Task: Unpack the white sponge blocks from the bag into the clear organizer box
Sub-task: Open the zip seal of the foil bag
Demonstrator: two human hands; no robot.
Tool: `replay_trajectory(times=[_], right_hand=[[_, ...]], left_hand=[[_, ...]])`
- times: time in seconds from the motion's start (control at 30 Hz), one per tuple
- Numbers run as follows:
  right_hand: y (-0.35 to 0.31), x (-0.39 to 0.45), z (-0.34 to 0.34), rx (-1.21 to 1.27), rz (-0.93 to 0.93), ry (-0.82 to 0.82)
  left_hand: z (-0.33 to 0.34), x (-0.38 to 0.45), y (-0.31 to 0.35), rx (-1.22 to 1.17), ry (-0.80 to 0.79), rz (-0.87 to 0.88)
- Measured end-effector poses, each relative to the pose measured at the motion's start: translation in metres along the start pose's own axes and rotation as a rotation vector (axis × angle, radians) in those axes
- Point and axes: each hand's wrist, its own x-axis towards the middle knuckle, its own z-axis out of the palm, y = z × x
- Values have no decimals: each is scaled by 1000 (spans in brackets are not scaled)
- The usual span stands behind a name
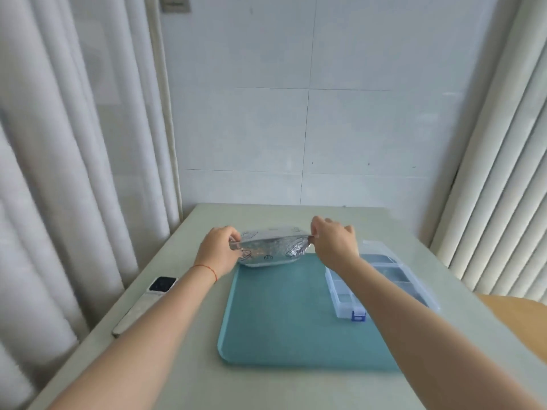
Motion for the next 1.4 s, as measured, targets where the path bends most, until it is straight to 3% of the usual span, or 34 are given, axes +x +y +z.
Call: replay_trajectory(times=[0.2,0.37,0.57,0.8,1.1,1.2,1.4], right_hand=[[3,-38,-21,117,36,-78],[-2,-39,-25,268,31,-80],[2,-30,-21,624,93,-59],[11,-7,-16,1070,149,-67],[16,5,-16,958,135,-72],[18,7,-12,820,135,-14],[20,13,-7,698,209,54]], left_hand=[[-16,-39,6,67,48,-96],[-8,-40,47,152,-30,177],[33,-20,77,166,94,341],[61,11,93,24,215,498],[65,26,92,-137,136,586],[64,31,88,-33,167,605],[47,32,61,194,244,461]])
